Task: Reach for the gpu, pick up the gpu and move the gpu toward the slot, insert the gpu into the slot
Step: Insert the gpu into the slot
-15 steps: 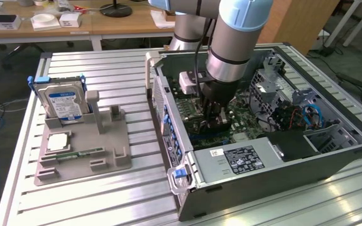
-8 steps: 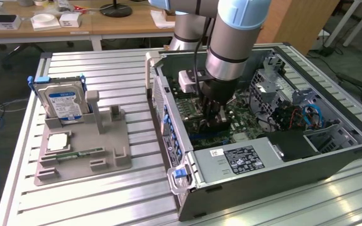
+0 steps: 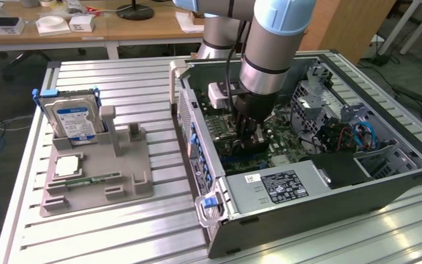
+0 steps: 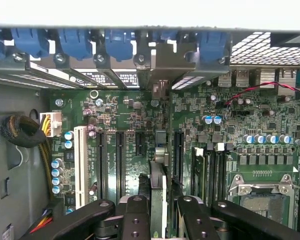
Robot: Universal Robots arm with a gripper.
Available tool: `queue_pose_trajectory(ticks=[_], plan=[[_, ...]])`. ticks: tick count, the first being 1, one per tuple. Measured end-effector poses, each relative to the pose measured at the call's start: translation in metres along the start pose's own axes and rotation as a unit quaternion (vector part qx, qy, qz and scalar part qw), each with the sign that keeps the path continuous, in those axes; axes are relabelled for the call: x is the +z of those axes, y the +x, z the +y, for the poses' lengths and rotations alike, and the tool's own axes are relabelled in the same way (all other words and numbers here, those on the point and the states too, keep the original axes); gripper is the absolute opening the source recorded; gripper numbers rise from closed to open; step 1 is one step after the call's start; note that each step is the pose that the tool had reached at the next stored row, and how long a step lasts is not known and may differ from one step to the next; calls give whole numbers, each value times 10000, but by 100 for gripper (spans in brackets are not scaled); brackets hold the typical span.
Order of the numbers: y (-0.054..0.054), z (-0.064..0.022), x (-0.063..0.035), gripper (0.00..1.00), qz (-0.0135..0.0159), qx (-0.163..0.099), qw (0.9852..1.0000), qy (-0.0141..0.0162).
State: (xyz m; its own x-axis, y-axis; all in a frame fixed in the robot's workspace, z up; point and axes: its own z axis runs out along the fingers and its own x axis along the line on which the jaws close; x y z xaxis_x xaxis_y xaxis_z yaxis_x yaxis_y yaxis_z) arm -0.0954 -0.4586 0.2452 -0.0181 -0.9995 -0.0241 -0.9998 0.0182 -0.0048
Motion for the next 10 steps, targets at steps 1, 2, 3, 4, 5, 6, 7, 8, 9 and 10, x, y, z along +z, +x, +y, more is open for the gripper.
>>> queue_pose_trajectory(ticks=[1, 2, 3, 4, 5, 6, 7, 8, 9, 10], plan=[[0, 0, 0, 26, 0, -1, 10000, 0], [1, 0, 1, 26, 0, -1, 10000, 0], [1, -1, 1, 26, 0, -1, 10000, 0], [1, 0, 1, 26, 0, -1, 10000, 0], [1, 0, 1, 26, 0, -2, 10000, 0], [1, 0, 1, 26, 0, -2, 10000, 0], [1, -1, 1, 26, 0, -2, 10000, 0], [1, 0, 1, 26, 0, -1, 10000, 0], [1, 0, 3, 26, 0, -1, 10000, 0], [1, 0, 7, 26, 0, -2, 10000, 0]])
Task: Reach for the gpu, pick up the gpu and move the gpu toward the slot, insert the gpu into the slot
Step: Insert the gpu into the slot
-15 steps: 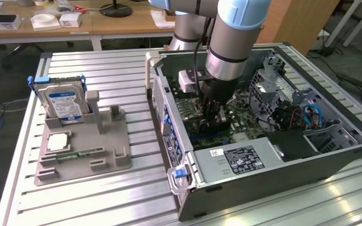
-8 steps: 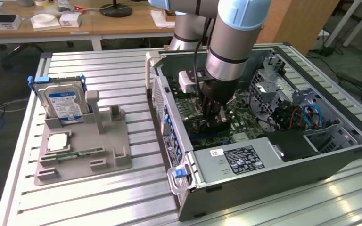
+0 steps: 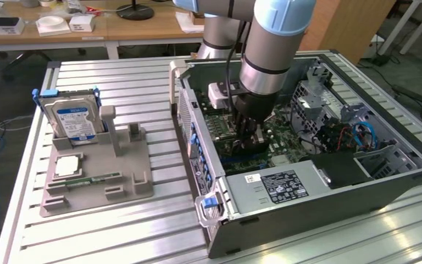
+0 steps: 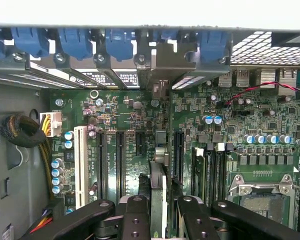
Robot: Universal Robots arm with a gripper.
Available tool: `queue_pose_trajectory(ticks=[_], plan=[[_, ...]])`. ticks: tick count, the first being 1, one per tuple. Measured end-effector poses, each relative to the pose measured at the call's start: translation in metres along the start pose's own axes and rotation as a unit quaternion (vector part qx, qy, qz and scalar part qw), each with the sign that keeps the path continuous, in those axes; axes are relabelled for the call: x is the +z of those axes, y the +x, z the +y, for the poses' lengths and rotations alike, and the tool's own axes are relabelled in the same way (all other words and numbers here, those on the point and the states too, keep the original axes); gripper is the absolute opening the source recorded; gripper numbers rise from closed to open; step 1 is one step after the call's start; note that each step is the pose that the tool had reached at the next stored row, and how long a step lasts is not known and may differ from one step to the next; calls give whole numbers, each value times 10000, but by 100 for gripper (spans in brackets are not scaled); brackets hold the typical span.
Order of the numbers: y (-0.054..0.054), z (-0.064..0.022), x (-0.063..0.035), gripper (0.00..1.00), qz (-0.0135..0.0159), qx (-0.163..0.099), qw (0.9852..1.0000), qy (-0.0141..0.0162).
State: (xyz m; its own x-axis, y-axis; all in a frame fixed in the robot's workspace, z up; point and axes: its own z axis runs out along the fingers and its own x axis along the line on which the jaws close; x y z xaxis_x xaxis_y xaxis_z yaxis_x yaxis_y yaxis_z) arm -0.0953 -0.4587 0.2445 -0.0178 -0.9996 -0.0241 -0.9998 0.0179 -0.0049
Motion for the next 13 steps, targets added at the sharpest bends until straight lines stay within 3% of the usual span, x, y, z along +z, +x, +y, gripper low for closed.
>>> queue_pose_trajectory(ticks=[13], plan=[[1, 0, 36, 26, 0, 0, 10000, 0]])
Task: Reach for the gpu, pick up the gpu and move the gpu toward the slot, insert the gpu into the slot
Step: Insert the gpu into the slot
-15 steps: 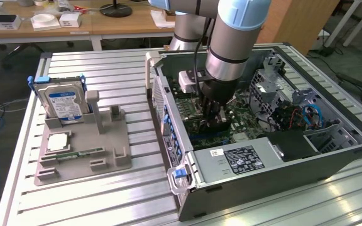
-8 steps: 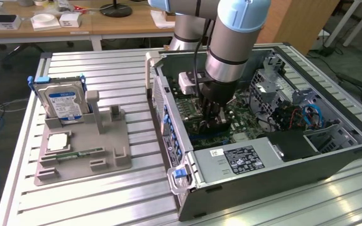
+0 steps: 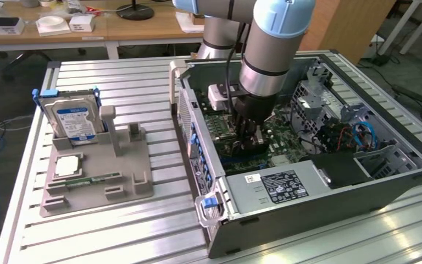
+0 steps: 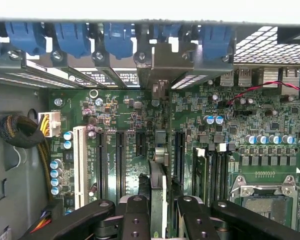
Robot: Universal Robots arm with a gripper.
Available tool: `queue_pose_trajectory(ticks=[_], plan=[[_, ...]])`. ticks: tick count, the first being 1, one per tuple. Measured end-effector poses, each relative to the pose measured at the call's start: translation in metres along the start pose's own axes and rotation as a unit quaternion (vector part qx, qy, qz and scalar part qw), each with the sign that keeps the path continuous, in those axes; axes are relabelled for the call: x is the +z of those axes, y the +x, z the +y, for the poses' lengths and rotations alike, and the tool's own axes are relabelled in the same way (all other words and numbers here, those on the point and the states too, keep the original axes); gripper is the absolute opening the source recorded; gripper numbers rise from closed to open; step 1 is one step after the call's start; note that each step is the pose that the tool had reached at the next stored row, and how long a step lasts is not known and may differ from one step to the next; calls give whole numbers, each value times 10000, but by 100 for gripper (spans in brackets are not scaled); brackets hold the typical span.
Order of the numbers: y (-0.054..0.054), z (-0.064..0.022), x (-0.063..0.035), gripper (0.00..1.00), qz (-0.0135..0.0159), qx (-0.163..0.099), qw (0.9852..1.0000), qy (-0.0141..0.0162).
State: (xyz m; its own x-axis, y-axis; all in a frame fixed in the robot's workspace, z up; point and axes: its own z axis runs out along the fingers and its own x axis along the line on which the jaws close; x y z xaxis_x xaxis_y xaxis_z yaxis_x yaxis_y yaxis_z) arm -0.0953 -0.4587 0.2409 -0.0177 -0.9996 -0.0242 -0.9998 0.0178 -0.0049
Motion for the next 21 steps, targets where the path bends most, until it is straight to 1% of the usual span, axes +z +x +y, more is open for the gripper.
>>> queue_pose_trajectory(ticks=[5, 7, 9, 10, 14, 21], plan=[[0, 3, 2, 26, 0, 0, 10000, 0], [1, 8, 32, 26, -3, -2, 10000, 2], [4, 11, 60, 26, 6, -5, 10000, -2], [4, 12, 67, 26, 6, -5, 10000, -1], [2, 13, 75, 26, -2, -4, 10000, -1], [2, 13, 76, 26, -4, -5, 10000, -1]])
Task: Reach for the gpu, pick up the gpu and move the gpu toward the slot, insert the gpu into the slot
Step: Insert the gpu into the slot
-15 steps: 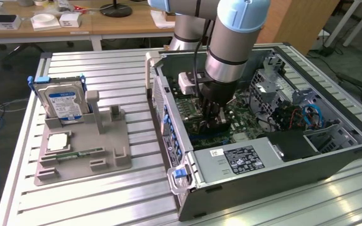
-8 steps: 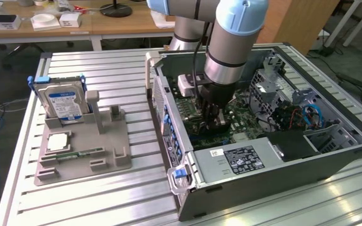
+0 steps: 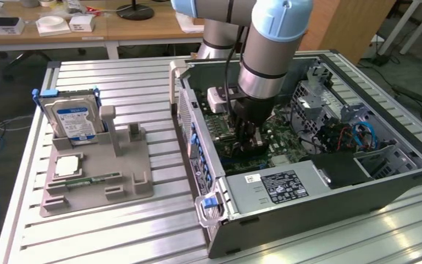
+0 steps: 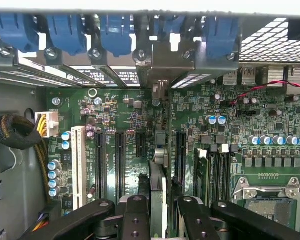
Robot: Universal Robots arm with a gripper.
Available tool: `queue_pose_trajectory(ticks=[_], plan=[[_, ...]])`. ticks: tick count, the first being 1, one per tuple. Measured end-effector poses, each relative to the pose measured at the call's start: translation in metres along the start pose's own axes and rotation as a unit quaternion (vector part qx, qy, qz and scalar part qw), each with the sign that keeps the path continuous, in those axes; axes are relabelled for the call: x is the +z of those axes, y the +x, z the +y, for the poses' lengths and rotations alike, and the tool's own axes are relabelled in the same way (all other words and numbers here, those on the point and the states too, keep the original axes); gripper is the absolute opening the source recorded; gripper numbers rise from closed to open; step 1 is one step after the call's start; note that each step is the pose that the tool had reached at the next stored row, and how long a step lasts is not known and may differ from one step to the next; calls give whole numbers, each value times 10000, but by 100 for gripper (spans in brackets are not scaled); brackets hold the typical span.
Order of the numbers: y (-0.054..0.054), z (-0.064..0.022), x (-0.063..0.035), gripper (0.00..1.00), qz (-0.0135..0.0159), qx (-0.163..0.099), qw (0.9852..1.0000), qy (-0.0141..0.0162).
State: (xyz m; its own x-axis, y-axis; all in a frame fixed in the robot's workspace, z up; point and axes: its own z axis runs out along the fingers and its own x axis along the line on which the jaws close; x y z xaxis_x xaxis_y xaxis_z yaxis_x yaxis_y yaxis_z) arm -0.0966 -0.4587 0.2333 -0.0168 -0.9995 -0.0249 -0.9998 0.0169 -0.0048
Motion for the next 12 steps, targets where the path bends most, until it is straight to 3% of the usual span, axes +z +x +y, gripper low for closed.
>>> queue_pose_trajectory(ticks=[2, 4, 6, 12], plan=[[0, 0, 0, 26, 0, 0, 10000, 0], [-5, 3, 19, 27, -30, 3, 10000, 6], [-2, 4, -1, 33, -9, 5, 10000, 8], [-4, 3, -142, 33, -7, -1, 10000, 49]])
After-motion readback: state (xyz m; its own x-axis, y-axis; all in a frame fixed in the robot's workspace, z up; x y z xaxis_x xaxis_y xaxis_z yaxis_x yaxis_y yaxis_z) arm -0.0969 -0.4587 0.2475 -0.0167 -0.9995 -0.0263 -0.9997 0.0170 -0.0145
